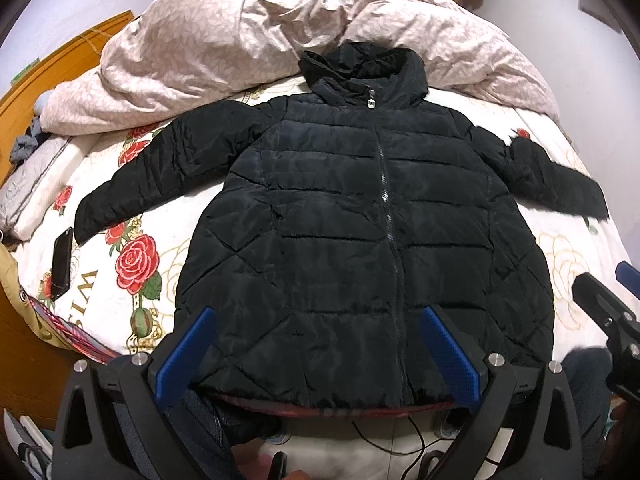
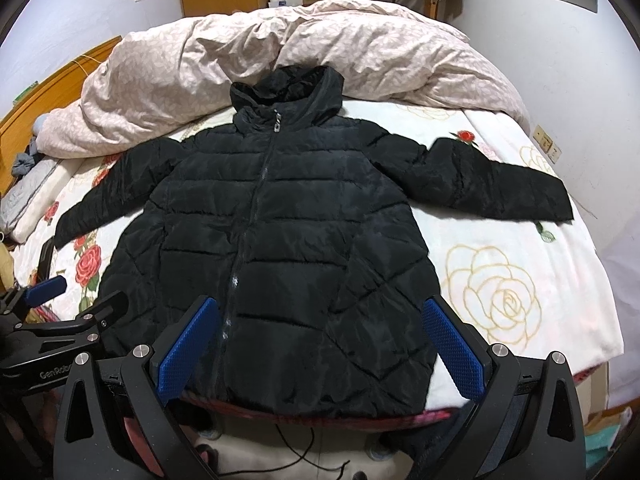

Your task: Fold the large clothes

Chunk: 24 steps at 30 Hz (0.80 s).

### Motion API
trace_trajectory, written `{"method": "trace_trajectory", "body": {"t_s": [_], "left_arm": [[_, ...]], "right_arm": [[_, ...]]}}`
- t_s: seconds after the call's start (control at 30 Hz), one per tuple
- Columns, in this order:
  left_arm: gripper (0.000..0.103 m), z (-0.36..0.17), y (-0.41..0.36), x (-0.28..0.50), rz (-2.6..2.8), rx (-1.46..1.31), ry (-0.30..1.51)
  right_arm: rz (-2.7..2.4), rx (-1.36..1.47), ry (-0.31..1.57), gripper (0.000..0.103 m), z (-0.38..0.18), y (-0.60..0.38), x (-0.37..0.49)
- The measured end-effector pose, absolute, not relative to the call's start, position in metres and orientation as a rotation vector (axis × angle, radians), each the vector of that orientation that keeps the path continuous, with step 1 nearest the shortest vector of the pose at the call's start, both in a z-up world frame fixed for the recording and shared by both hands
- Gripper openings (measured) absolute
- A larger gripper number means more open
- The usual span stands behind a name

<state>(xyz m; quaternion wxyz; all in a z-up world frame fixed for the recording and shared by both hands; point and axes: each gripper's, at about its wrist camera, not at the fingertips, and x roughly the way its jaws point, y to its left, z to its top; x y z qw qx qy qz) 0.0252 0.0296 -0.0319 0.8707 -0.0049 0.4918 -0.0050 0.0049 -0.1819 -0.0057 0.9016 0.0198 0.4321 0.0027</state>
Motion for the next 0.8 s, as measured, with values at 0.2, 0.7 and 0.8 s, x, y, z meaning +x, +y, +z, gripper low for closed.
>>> {"method": "trace_trajectory", "body": {"t_s": [0.2,0.7,0.8], "left_arm": [[0.103,-0.041,0.064,0.058,0.029,-0.083,1.014],[0.101,-0.121,0.225,0.175,0.222,-0.331,1.056],[0.097,-0.138,0.258,0.190,0.258,-0.383,1.039]], "right_arm": [[0.058,0.026,0.885,0.102,-0.006,-0.167,0.036],[0.177,-0.083,0.936,0.102,-0.045,-0.107,0.143],[0.181,-0.094,0.964,0.102,-0.059,-0.099,0.161]]}}
